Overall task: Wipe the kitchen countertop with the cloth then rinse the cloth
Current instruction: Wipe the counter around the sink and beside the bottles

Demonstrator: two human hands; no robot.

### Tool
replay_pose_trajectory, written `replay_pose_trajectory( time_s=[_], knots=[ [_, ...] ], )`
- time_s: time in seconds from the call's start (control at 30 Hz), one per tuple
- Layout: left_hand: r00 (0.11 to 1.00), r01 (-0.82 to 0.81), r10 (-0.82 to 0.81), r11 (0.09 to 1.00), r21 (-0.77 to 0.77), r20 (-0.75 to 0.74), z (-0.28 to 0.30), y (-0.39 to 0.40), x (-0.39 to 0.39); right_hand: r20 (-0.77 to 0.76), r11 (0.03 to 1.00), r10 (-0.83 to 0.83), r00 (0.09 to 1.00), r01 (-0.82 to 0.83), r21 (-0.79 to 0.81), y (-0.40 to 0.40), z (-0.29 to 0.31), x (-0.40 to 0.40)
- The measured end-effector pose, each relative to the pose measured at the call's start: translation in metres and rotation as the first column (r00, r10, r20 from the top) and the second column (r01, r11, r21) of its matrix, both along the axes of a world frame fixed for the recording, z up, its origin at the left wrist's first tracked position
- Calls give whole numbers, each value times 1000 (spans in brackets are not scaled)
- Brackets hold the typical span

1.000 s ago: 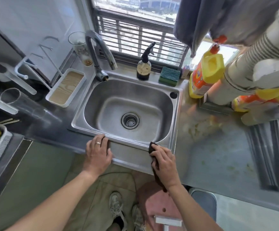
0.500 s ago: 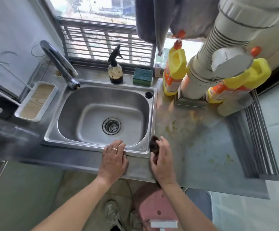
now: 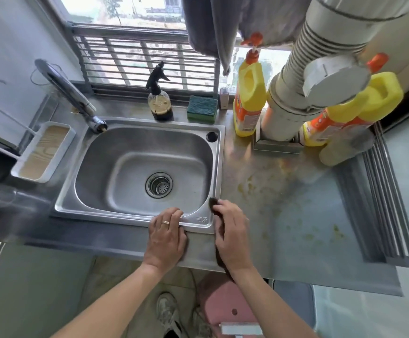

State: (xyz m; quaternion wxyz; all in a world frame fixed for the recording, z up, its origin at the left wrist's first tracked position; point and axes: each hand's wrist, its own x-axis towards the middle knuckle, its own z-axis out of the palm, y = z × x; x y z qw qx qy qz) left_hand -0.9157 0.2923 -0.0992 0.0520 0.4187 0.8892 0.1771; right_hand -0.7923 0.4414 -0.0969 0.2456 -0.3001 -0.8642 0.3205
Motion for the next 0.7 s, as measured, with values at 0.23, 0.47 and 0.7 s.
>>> replay_pose_trajectory(
  time_s=[0.23, 0.47, 0.7],
  knots=[
    [999, -12, 12, 1000, 2, 46, -1, 58, 16, 325, 999, 3, 946, -20, 50, -11, -21, 12],
    [998, 59, -59, 994, -95, 0, -13, 79, 16, 294, 987, 103, 950, -133, 85, 55, -30, -15],
    [996, 72, -74, 996, -55, -39, -17, 80, 16, 278, 980, 45, 959, -97, 175, 112, -30, -22]
  ],
)
